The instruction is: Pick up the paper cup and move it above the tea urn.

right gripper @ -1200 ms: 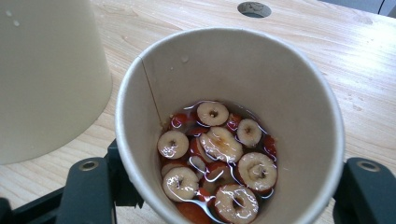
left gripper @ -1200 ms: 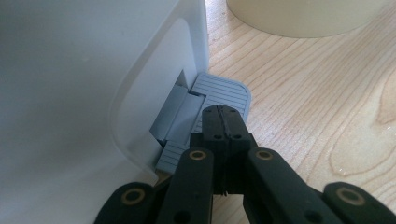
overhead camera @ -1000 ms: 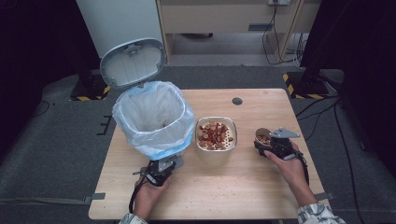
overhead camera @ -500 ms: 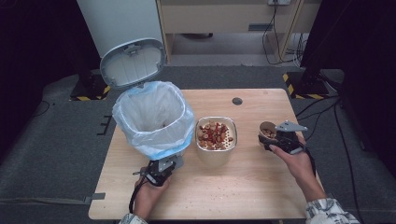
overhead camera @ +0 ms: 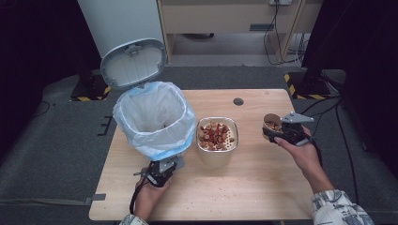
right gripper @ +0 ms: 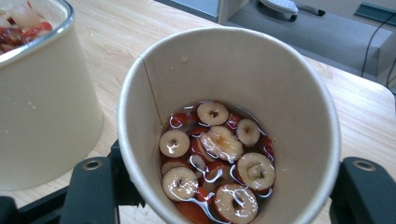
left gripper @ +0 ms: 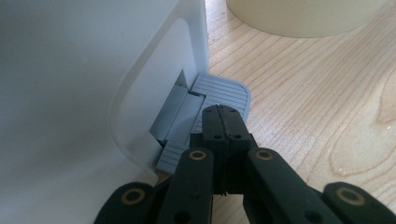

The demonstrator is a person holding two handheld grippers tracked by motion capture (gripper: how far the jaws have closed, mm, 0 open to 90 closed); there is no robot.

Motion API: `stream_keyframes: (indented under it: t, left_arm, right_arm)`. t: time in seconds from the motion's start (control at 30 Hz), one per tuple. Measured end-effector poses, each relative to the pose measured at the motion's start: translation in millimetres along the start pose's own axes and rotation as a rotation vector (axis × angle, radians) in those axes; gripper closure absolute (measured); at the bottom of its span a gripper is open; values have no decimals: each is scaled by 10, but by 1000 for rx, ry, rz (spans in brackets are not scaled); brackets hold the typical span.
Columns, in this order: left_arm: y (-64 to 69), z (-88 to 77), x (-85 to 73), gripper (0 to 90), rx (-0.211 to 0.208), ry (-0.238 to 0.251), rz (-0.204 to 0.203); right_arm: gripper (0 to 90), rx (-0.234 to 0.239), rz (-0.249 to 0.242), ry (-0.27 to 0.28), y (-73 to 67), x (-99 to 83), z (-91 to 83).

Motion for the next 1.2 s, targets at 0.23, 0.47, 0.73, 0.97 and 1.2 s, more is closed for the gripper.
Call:
stream_keyframes:
  t: [0.23, 0.47, 0.73, 0.97, 1.2]
  left_arm:
    - [-2, 0, 0, 895, 0, -1, -3]
    - [-7, 1, -3, 895, -5, 1, -2]
    - [-4, 2, -7, 895, -4, 6, -7]
    - [3, 1, -5, 895, 1, 6, -8]
    - [1, -1, -5, 895, 3, 1, -12]
  right_arm:
    - [350, 49, -25, -1, 58, 131, 13]
    - [351, 89, -47, 6, 116, 272, 69]
    - [352, 123, -86, 2, 148, 425, 113]
    - [353, 147, -129, 11, 151, 663, 61]
    - [355, 165, -153, 29, 154, 902, 34]
Point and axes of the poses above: each handheld gripper's, and its own axes: z roughly forward along the jaws, x roughly out of its top, y roughly to its right, the point moved 4 cm from there along z, roughly forward along the jaws, and after that the axes turned 13 degrees about x, right-handed, at the moved point
